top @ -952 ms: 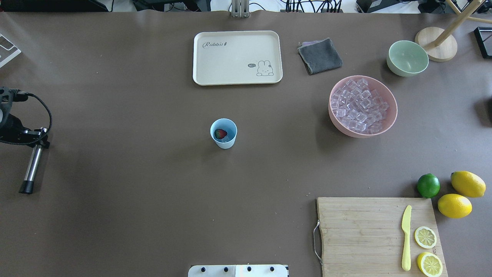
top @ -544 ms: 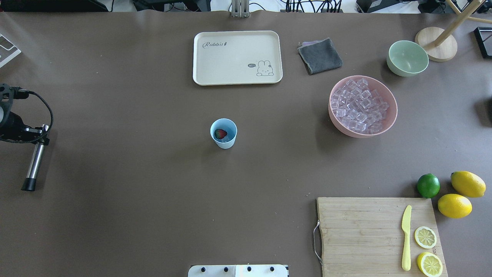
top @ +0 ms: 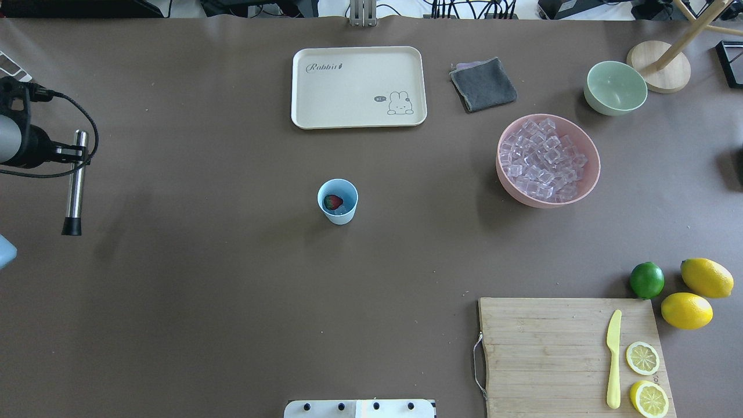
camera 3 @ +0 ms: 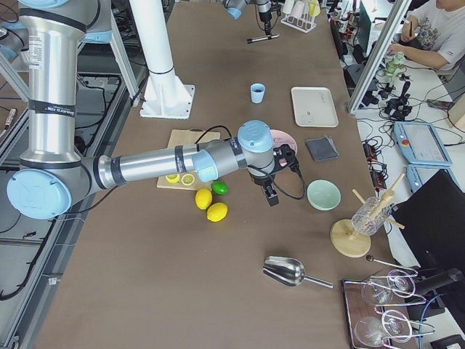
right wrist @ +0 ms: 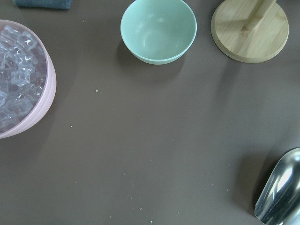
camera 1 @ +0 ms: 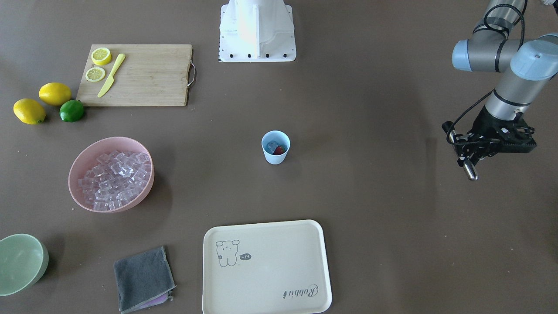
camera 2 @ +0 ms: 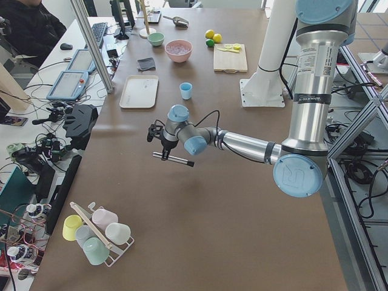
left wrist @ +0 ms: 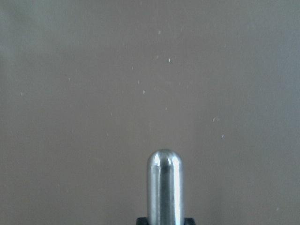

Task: Mash ice and strawberries in cup
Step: 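Lift the pestle with the left gripper and carry it over the cup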

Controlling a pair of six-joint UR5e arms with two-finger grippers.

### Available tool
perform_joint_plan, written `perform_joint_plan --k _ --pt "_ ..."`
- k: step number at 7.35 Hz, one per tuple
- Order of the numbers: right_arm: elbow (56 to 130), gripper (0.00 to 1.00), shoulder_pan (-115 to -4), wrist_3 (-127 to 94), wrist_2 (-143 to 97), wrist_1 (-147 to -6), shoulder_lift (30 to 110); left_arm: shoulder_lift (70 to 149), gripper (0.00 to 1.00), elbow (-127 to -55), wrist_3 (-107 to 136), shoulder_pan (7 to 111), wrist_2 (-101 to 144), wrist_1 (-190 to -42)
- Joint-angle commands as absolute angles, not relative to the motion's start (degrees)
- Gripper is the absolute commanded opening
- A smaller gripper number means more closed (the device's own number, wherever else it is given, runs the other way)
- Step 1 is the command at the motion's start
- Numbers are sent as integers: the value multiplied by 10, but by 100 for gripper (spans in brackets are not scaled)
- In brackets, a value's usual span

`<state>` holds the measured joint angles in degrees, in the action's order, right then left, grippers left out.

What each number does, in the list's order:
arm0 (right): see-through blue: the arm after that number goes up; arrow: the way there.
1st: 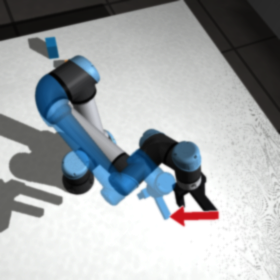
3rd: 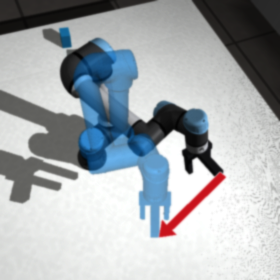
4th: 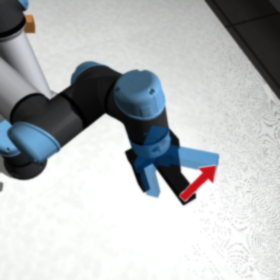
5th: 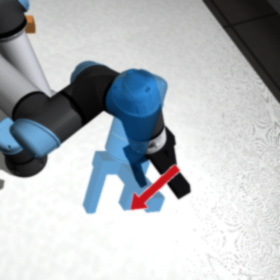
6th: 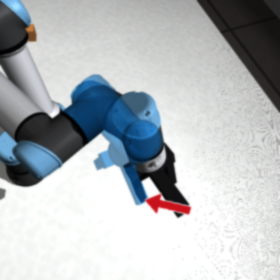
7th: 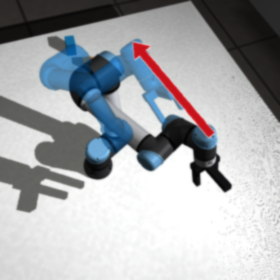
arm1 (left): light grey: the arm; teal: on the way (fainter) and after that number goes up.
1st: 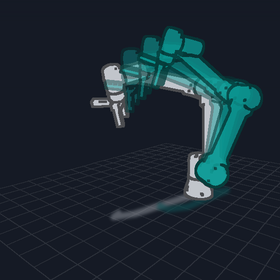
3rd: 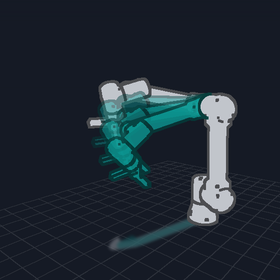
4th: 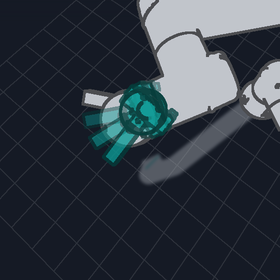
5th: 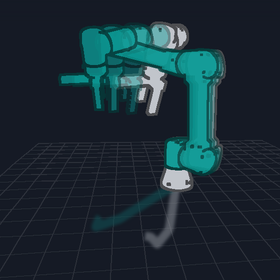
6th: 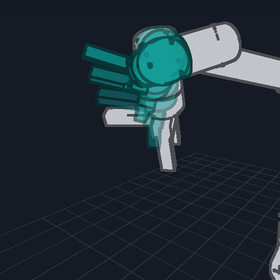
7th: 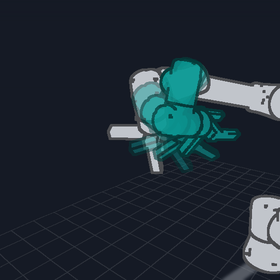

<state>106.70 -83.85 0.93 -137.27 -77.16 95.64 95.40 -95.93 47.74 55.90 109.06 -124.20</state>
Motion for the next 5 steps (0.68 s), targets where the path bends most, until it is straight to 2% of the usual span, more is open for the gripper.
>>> perform_joint_plan --k 1,5 --pt "1070 99 -839 9 -1375 -772 967 1028 0 -986 567 558 1005 -1234" --pt "1064 99 -840 11 -1369 -772 968 1139 0 -978 606 491 832 -1224"
